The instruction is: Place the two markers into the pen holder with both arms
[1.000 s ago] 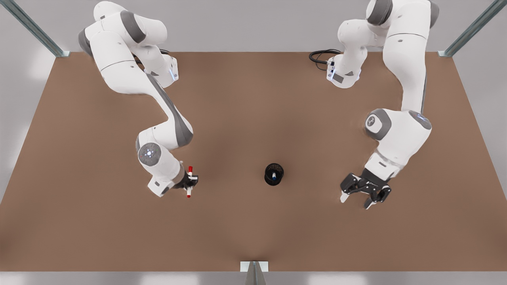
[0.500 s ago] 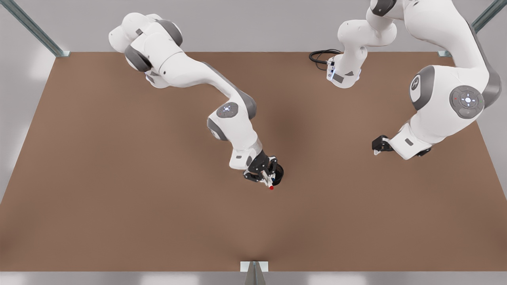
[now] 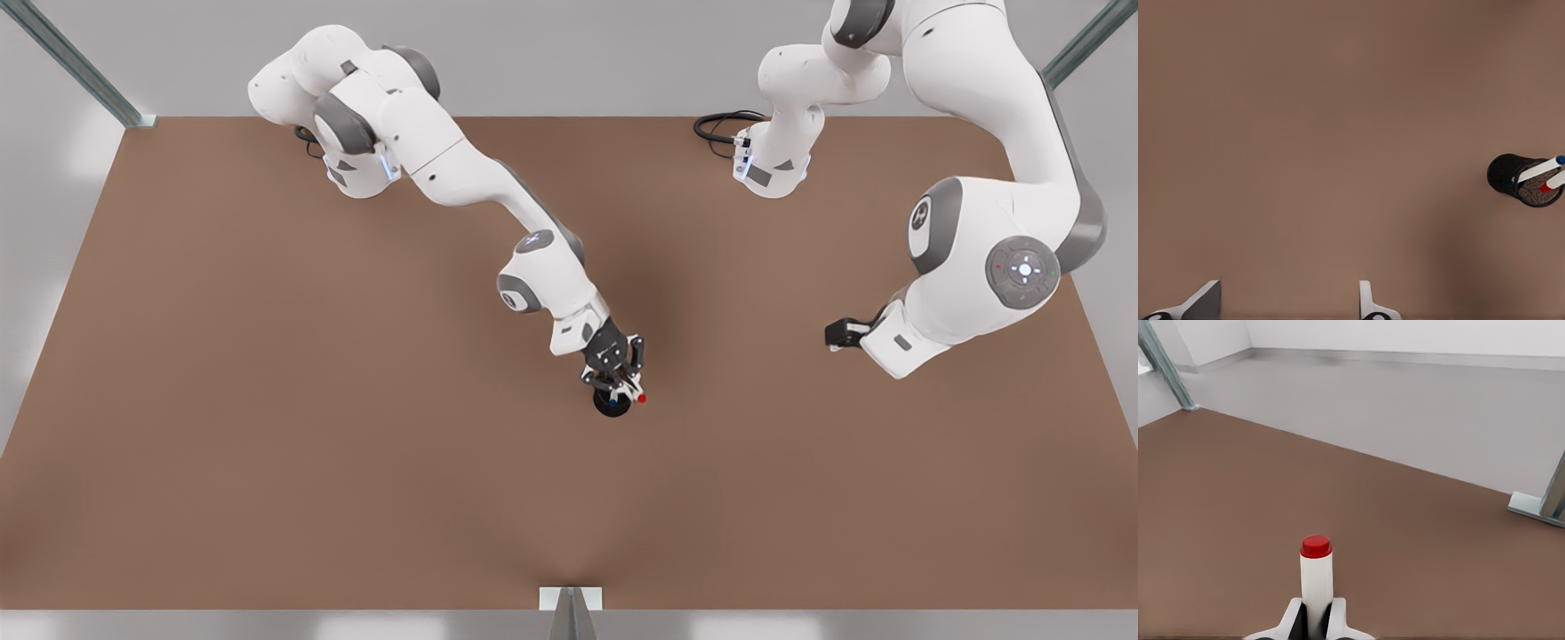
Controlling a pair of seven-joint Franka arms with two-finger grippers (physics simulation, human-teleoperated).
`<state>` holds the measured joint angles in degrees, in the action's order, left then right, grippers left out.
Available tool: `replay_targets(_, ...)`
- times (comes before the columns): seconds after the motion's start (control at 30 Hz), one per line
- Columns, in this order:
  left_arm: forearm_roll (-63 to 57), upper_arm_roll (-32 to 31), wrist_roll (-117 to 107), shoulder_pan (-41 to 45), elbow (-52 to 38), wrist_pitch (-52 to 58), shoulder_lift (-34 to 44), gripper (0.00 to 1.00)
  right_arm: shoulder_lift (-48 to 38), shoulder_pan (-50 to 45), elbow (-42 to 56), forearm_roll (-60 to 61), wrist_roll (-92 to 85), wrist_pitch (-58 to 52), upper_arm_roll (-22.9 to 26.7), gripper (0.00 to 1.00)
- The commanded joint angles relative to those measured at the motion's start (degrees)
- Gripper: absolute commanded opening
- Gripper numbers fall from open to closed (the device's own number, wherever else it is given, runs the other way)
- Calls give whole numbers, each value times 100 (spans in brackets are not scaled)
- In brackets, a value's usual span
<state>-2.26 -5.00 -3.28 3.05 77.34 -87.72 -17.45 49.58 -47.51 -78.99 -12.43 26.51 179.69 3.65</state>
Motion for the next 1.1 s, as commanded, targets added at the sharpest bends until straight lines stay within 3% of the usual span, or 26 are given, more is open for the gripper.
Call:
replay_targets(0.0,-11,-1,-287,-6,-8,1,-4,100,-9,-100,-142,21,381,839,92,21)
replay_targets(0.07,-12,-1,-287,-6,-8,-8,-12,100,-27,-170,-467,30,381,1208,162,21)
replay_targets(0.13,-3,-1,-287,-6,-8,-8,-12,100,-71,-882,-942,645,372,1709,908,21)
replay_targets(0.23,-3,-1,-287,-6,0,-8,-12,100,-88,-892,-1145,645,363,1964,944,24)
replay_targets(0.27,-3,-1,-296,-6,1,-8,-12,100,-88,-874,-1171,645,363,2008,944,35)
replay_targets(0.3,-11,-1,-296,-6,0,-8,-12,100,-88,-874,-1171,645,354,2008,944,57)
replay_targets(0.33,-3,-1,-296,-6,-8,1,-12,100,-88,-883,-1180,645,355,2008,944,65)
replay_targets(0.37,-3,-1,-287,-6,1,-8,-12,100,-88,-874,-1180,645,354,2008,944,100)
replay_targets(0.57,-3,-1,-261,-6,-8,1,-12,100,-272,-821,-1180,628,240,1816,953,100)
replay_targets(0.63,6,-1,-261,-6,1,10,-4,100,-1098,-637,-1127,601,-242,86,944,100)
replay_targets(0.7,15,-1,-270,-6,-8,1,-4,100,-2784,-136,-1092,628,-841,-3514,909,100)
replay_targets(0.77,-3,-1,-270,29,-8,-8,-12,100,-3778,820,-942,1092,-954,-5950,865,100)
replay_targets(0.8,-3,-1,-278,11,-8,-8,-30,100,-4139,1863,-968,1102,-1314,-7025,420,100)
replay_targets(0.83,6,-10,-270,3,-8,-86,-56,100,-4613,3395,-1030,1102,-2034,-7570,-356,100)
replay_targets(0.87,6,-10,-270,20,-17,-193,-127,100,-4580,3775,-1311,1050,-2098,-7660,-242,100)
replay_targets(0.93,6,-10,-243,20,-17,-201,-241,100,-4132,3960,-1180,1050,-2063,-7695,-233,100)
replay_targets(0.97,6,-10,-243,20,-17,-193,-241,100,-3894,3969,-855,1050,-2089,-7931,-233,100)
replay_targets(1.0,6,-10,-252,20,-17,-193,-241,100,-3246,3969,221,1050,-2036,-8939,-321,100)
replay_targets(1.07,6,-10,-252,20,-17,-193,-241,100,-3191,4135,552,1032,-2124,-9127,-488,100)
